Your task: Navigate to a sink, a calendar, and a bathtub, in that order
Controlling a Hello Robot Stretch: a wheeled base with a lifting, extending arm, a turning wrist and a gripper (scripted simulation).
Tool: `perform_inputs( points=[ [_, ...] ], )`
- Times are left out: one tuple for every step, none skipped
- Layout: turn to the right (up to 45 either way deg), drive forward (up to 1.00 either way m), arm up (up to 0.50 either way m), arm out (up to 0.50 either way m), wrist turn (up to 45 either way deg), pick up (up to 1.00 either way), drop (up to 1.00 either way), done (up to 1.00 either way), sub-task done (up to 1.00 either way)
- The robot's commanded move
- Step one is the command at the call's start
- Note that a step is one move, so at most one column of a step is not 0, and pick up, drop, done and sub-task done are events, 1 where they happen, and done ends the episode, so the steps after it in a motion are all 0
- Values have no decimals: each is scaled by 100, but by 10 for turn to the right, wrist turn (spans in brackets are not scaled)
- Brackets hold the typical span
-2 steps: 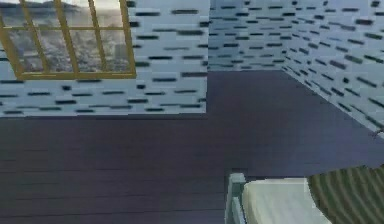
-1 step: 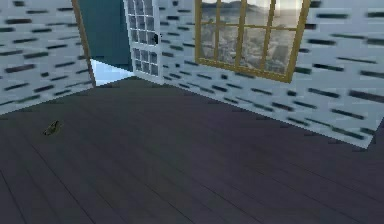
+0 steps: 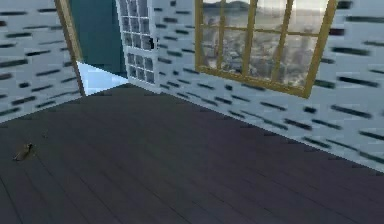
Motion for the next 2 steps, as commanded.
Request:
perform_inputs(
  points=[
    [-240, 0, 0, 0, 0, 0, 0, 0, 0],
    [0, 100, 0, 0, 0, 0, 0, 0, 0]
  ],
)
